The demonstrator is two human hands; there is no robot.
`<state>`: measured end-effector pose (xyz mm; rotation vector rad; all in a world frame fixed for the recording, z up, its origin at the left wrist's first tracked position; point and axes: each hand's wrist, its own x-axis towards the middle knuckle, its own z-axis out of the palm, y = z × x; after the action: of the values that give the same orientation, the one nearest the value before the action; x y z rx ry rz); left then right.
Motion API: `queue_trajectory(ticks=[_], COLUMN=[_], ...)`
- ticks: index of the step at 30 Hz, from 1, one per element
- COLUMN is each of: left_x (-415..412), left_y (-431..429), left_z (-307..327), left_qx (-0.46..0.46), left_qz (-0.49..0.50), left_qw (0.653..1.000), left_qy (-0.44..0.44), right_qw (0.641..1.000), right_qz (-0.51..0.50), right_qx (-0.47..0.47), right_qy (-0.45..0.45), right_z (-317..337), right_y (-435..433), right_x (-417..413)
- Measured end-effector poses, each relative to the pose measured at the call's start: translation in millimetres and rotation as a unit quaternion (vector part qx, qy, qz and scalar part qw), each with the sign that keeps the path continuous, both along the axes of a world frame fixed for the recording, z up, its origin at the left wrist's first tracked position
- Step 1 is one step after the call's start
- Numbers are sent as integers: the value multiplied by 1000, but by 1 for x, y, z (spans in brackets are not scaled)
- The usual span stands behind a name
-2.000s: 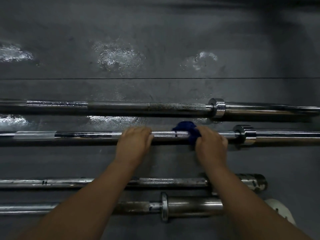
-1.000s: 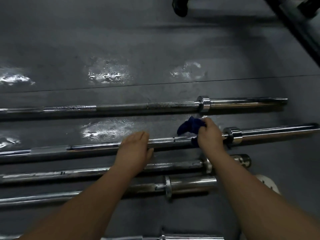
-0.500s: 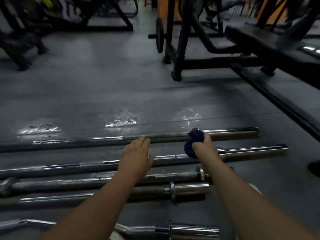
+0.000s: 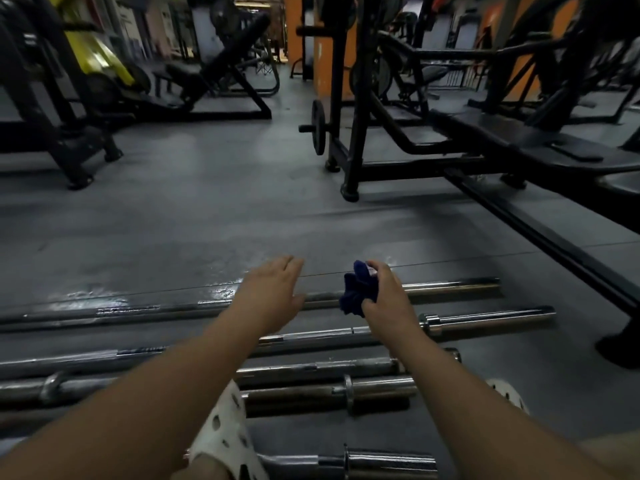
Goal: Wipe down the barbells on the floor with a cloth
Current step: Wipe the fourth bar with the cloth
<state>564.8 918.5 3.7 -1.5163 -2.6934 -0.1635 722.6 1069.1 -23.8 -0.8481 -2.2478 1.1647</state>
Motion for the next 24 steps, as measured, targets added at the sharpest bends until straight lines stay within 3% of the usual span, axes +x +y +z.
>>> queue_trajectory(ticks=[6, 9, 13, 19, 24], left_x=[-49, -73, -103, -137, -143], left_y=[16, 33, 30, 30, 39], left_z=[19, 0, -69, -194, -244], left_qx=[-120, -128, -122, -100, -106], left_qz=[-105, -150, -179, -135, -143], left_qw=[985, 980, 974, 971, 959], left_qy=[61, 12, -60, -172, -220], right_qw=[1000, 999, 996, 986, 975], right_qz=[18, 21, 27, 46, 66], right_qx=[-17, -17, -18, -27, -4], right_qy=[-17, -35, -82, -155, -210], right_z=[-19, -47, -96, -182, -238], right_y=[13, 25, 42, 63, 85], right_x=[-38, -56, -78, -109, -122])
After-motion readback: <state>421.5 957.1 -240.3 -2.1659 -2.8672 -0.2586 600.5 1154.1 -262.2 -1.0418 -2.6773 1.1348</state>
